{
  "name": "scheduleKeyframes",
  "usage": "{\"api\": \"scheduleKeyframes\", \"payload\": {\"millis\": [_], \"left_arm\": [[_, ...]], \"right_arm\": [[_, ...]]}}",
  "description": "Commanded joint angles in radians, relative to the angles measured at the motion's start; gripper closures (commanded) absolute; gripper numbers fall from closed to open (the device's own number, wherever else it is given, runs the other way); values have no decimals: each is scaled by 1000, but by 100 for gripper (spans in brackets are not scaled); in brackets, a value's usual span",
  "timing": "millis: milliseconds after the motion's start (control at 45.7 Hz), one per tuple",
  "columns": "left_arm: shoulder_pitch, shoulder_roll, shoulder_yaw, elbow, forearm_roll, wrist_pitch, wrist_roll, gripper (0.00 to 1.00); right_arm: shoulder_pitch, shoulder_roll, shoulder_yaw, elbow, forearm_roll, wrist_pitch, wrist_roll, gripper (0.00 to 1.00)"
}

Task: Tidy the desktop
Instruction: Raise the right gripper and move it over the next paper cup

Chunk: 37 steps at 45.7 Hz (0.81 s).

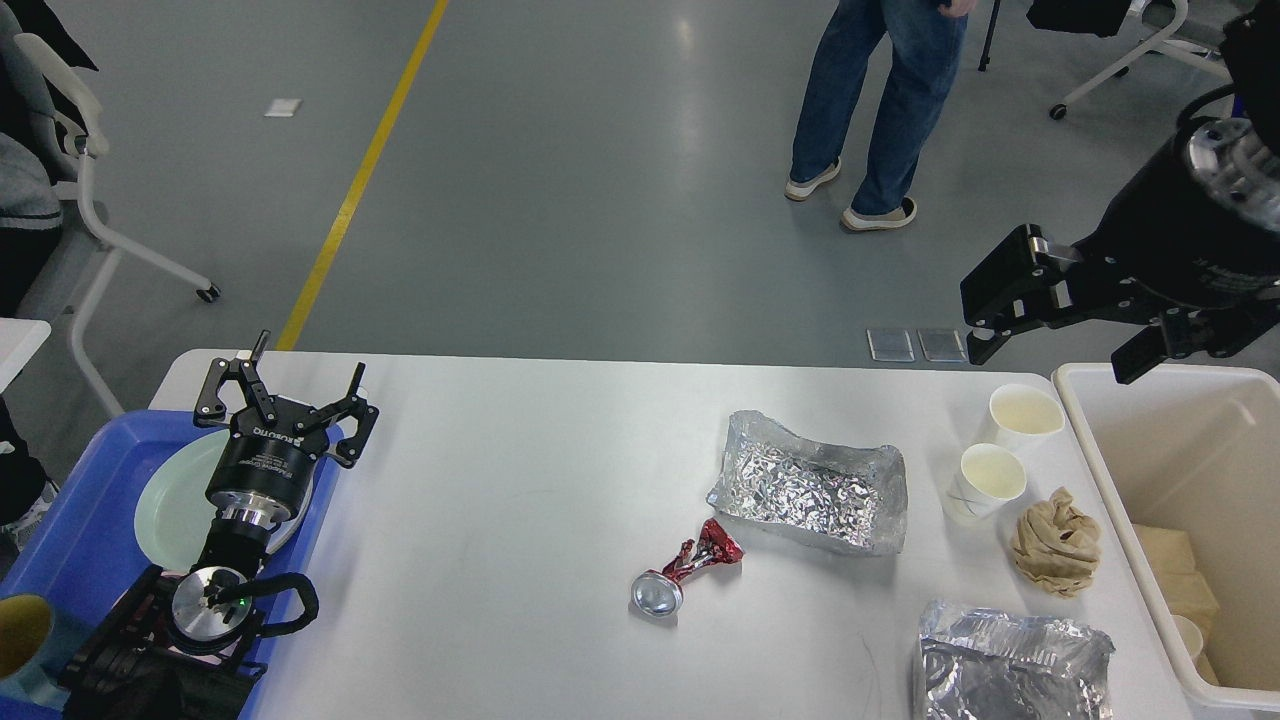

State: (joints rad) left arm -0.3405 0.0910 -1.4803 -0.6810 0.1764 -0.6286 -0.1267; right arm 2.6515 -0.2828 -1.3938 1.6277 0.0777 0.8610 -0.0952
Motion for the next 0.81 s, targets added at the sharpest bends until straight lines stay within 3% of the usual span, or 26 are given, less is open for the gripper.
{"api": "scheduleKeyframes", "payload": {"millis": [0, 788], "left_arm": [[0, 0, 0, 0, 0, 0, 1, 4], [0, 0, 0, 0, 0, 0, 1, 4]], "right_arm": [[-1, 25, -1, 1, 4, -5, 0, 0], [-91, 10, 10, 3, 7, -26, 2, 0]]}}
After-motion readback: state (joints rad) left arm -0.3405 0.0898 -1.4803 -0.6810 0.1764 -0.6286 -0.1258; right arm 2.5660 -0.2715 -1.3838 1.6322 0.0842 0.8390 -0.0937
